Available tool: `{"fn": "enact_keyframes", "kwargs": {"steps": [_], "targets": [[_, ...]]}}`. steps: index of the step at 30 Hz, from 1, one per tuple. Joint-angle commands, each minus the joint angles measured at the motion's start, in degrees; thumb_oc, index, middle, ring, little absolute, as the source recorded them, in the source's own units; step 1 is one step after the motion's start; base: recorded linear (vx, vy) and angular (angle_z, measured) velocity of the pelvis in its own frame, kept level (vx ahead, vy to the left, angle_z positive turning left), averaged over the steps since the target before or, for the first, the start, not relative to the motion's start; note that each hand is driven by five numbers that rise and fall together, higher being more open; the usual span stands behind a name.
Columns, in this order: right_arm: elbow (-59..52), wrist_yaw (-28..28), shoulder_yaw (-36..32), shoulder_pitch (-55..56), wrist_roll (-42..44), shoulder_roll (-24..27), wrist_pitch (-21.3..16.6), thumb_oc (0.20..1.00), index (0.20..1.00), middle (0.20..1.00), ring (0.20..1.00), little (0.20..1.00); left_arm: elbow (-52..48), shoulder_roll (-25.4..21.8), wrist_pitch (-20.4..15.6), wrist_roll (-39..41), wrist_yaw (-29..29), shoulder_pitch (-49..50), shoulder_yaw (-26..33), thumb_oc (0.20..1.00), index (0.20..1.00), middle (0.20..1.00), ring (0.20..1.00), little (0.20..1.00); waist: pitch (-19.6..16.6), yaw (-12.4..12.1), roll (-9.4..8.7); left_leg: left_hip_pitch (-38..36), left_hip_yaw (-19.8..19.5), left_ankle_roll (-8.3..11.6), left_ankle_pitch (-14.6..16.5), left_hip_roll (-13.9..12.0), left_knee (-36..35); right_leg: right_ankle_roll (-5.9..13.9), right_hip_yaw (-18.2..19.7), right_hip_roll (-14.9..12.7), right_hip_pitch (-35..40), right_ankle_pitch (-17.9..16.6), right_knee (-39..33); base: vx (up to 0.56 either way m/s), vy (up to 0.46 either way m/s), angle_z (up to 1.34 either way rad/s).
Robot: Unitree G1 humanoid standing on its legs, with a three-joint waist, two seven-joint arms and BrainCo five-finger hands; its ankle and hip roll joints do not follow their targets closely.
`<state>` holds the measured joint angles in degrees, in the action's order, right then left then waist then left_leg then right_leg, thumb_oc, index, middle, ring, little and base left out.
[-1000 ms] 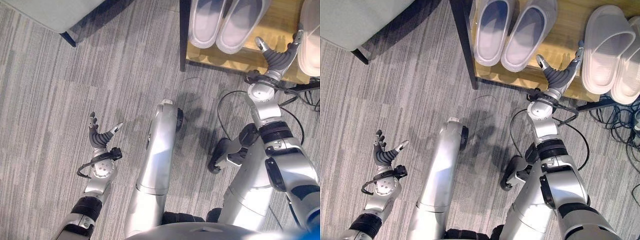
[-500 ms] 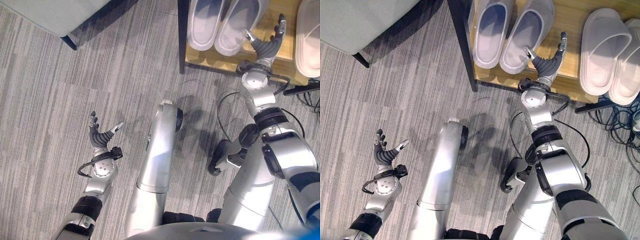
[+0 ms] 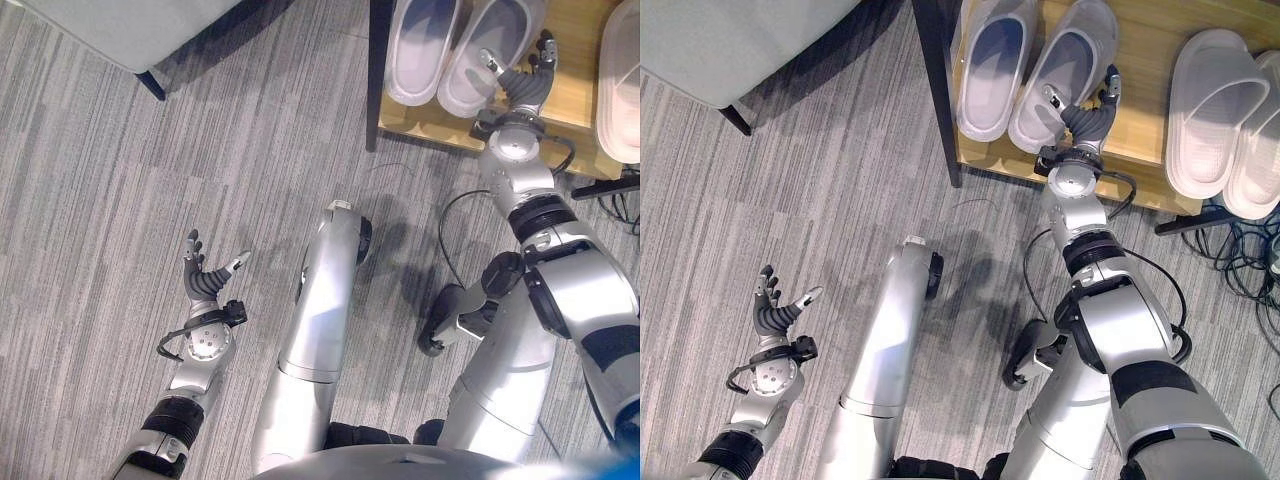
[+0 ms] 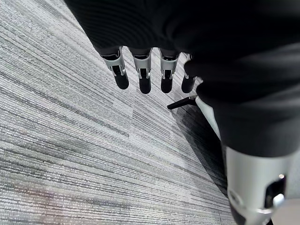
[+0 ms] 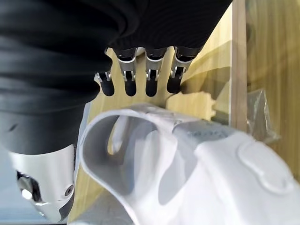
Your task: Arrange the slippers neatly on the shoe rack.
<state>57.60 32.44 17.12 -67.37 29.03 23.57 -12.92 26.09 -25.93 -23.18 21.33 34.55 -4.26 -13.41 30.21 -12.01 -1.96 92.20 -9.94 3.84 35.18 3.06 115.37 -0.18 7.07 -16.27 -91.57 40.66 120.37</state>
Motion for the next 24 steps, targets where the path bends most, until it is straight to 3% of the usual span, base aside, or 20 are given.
{"fn": "enact_keyframes", "kwargs": {"steps": [1, 10, 13, 15, 19, 23, 24], "targets": [[0.13, -1.83, 2.72, -6.47, 1.24, 1.03, -3.11, 1.0, 1.0, 1.0, 1.0, 1.0, -1.23, -3.01, -2.52, -1.23, -0.39, 2.21, -1.88, 1.0, 1.0, 1.0, 1.0, 1.0, -0.41, -1.55, -0.11, -2.25, -3.87, -1.21, 7.58, 0.18, 4.44, -2.12, 7.57, -2.81, 1.66, 1.07, 6.07, 0.0, 0.0, 0.0], [0.74, -2.49, 3.16, -7.56, 1.16, 1.39, -3.36, 1.0, 1.0, 1.0, 1.0, 1.0, 3.43, -2.1, -2.64, -0.34, -0.61, 1.0, -1.76, 1.0, 1.0, 1.0, 1.0, 1.0, -0.41, -1.24, -0.99, -2.25, -4.03, -0.75, 7.01, 0.12, 4.36, -2.09, 7.91, -2.81, 1.66, 0.8, 6.36, 0.0, 0.0, 0.0], [-6.29, 2.49, 0.85, -4.48, -4.26, 2.34, -4.7, 1.0, 1.0, 1.0, 1.0, 1.0, 4.77, -0.63, -2.44, -0.03, 0.21, 1.32, -0.53, 1.0, 1.0, 1.0, 1.0, 1.0, -0.41, -0.63, -1.53, -2.25, -3.81, -0.5, 6.86, 0.12, 4.03, -2.0, 7.95, -2.63, 1.69, 0.65, 6.16, -0.01, -0.002, 0.0], [-17.05, 6.32, -4.92, 2.97, -9.59, 2.83, -5.62, 1.0, 1.0, 1.0, 1.0, 1.0, 5.52, 0.79, -2.02, -1.57, 1.45, 1.14, 0.88, 1.0, 1.0, 1.0, 1.0, 1.0, -0.41, 0.52, -2.03, -2.25, -3.65, -0.28, 6.54, 0.47, 3.81, -1.38, 7.71, -2.42, 2.25, 0.08, 5.67, -0.04, -0.003, 0.04], [-28.08, 8.87, -13.88, 16.0, -12.96, 2.49, -7.7, 1.0, 1.0, 1.0, 1.0, 1.0, 6.55, 2.58, -1.72, -2.74, 2.35, -0.73, 2.68, 1.0, 1.0, 1.0, 1.0, 1.0, -0.41, 2.47, -3.12, -2.25, -3.34, -0.26, 4.92, 0.12, 1.55, -1.08, 6.92, -2.51, 2.78, -0.65, 2.79, -0.08, -0.001, 0.0], [-35.07, 6.85, -17.02, 25.53, -12.0, -1.04, -8.86, 1.0, 1.0, 1.0, 1.0, 1.0, 7.65, 3.7, -1.36, -2.58, 2.2, -3.67, 4.2, 1.0, 1.0, 1.0, 1.0, 1.0, -0.93, 4.03, -4.18, -2.25, -3.39, -0.39, 1.66, -0.54, -4.18, -0.46, 4.38, -2.92, 4.38, -2.95, -3.57, -0.15, 0.014, -0.06], [-37.69, 5.46, -16.94, 29.9, -11.58, -2.59, -9.2, 1.0, 1.0, 1.0, 1.0, 1.0, 7.76, 4.2, -1.28, -2.44, 1.99, -4.35, 4.64, 1.0, 1.0, 1.0, 1.0, 1.0, -2.8, 4.91, -4.78, -2.25, -3.42, -0.55, 0.49, -1.11, -7.52, -0.09, 2.99, -3.08, 4.76, -3.94, -7.11, -0.22, 0.052, -0.02]]}}
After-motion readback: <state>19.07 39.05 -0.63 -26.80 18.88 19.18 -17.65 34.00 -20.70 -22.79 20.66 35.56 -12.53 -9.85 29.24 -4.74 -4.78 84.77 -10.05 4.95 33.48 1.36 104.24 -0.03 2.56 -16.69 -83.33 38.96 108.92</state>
